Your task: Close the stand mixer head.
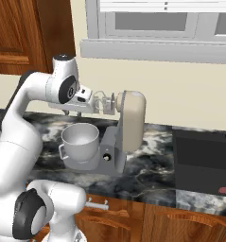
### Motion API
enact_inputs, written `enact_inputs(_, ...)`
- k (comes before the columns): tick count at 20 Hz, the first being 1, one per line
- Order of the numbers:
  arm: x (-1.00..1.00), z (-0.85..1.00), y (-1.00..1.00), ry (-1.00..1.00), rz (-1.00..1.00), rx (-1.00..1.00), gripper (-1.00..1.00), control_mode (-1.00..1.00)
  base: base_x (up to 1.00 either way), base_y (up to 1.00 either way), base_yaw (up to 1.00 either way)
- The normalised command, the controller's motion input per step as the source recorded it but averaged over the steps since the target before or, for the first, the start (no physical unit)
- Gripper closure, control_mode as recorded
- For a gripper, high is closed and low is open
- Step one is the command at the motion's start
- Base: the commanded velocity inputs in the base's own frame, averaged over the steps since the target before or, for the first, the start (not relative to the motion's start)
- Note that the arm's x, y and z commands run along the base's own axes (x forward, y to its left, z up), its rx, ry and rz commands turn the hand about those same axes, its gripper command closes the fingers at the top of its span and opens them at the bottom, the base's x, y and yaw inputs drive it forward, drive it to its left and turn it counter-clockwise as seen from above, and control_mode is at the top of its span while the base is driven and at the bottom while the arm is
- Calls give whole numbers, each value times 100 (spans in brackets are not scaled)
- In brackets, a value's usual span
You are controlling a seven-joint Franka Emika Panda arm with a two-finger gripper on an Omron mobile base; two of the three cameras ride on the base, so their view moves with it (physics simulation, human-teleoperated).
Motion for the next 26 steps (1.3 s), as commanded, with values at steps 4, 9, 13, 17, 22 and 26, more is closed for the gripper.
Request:
enact_inputs(4, -4, 0, -12, -2, 0, 0, -100, -100, 0, 0, 0)
enact_inputs(9, -62, 17, -61, -1, 0, 20, -100, -100, 0, 0, 0)
enact_inputs(13, -73, 14, -82, 0, 2, 18, -100, -100, 0, 0, 0)
enact_inputs(17, -36, 9, -89, -8, 14, 15, -100, -100, 0, 0, 0)
enact_inputs(22, -26, 8, -87, -21, 20, 11, -100, -100, 0, 0, 0)
enact_inputs(26, 3, 0, -86, -27, 24, 13, -100, -100, 0, 0, 0)
